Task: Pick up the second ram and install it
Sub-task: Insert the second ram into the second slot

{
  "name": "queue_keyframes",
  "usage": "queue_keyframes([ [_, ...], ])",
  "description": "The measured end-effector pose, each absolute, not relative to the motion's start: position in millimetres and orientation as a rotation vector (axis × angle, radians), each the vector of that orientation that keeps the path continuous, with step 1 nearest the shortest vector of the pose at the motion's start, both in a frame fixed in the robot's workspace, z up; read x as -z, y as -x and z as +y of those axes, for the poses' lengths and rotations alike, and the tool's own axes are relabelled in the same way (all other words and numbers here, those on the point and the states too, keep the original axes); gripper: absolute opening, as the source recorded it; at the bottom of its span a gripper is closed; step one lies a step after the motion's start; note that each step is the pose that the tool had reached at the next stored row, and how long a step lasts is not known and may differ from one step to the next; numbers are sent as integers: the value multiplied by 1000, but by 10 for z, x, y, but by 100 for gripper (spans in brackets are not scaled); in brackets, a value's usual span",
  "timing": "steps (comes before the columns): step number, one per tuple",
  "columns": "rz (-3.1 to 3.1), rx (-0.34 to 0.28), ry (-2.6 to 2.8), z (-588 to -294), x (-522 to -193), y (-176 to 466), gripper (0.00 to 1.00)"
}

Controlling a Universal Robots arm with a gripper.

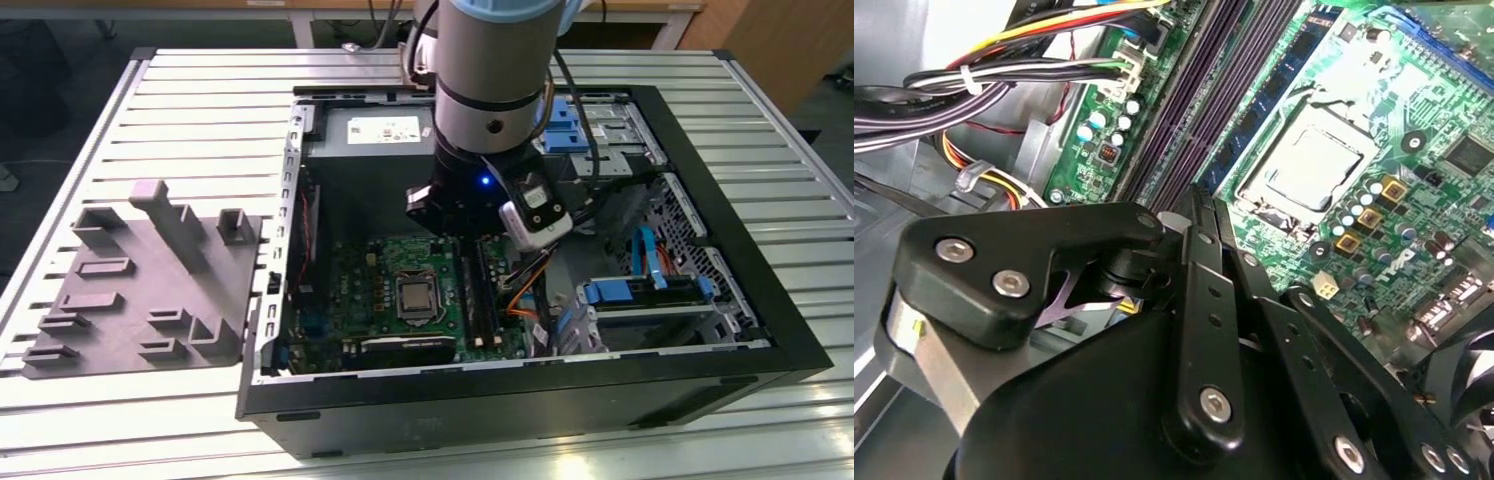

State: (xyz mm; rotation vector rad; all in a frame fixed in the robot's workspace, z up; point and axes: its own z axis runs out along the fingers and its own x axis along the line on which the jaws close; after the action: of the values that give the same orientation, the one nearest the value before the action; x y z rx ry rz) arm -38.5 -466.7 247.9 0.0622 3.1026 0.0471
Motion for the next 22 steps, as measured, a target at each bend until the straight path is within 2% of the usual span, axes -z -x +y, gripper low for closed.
queue_keyframes([
  [22, 3103, -49, -33, -4747, -2455, 368, 12],
])
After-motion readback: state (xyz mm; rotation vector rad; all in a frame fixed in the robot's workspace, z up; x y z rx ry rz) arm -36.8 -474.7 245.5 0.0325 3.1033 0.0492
